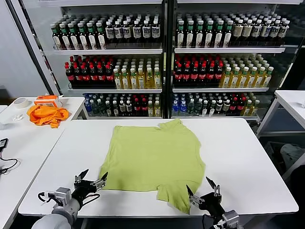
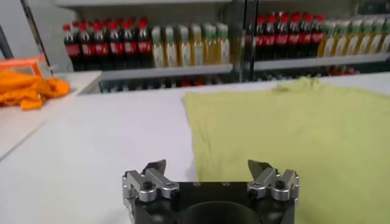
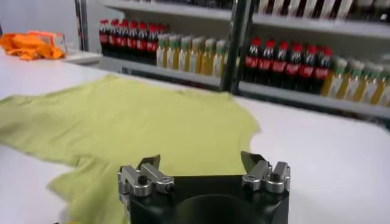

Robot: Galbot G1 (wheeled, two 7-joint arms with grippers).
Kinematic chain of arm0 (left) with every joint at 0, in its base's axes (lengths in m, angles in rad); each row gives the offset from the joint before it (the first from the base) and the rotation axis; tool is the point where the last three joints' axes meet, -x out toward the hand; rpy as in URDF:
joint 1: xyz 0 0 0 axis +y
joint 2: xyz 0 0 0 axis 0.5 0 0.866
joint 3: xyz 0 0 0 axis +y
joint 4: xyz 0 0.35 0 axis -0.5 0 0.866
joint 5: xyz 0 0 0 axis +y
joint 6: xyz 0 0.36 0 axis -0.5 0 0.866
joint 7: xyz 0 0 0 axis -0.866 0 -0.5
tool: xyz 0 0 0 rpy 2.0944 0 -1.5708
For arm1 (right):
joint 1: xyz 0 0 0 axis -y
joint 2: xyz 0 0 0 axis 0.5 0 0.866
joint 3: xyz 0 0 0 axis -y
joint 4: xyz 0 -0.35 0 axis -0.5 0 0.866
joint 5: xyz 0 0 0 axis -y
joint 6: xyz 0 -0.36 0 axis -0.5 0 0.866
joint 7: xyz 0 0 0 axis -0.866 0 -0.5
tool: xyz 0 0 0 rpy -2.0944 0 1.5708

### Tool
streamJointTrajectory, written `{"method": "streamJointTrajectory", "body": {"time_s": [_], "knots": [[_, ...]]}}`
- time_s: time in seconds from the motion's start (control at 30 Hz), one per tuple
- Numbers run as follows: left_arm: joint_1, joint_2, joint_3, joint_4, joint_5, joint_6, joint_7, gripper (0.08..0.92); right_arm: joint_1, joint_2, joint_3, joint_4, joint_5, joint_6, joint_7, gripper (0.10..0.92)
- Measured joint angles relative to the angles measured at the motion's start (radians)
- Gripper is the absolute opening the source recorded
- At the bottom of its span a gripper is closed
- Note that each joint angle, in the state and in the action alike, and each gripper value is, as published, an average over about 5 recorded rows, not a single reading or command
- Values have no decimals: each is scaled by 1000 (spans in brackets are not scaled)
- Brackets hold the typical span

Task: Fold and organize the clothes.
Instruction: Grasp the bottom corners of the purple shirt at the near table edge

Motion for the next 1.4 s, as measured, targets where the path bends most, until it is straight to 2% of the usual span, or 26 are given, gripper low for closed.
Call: {"method": "streamJointTrajectory", "body": {"time_s": [1.3, 1.4], "knots": [[22, -17, 17, 22, 4, 33, -28, 822, 35, 27, -101, -36, 32, -28, 73, 823], [24, -21, 23, 23, 4, 32, -35, 804, 38, 31, -110, -36, 39, -41, 84, 823]]}}
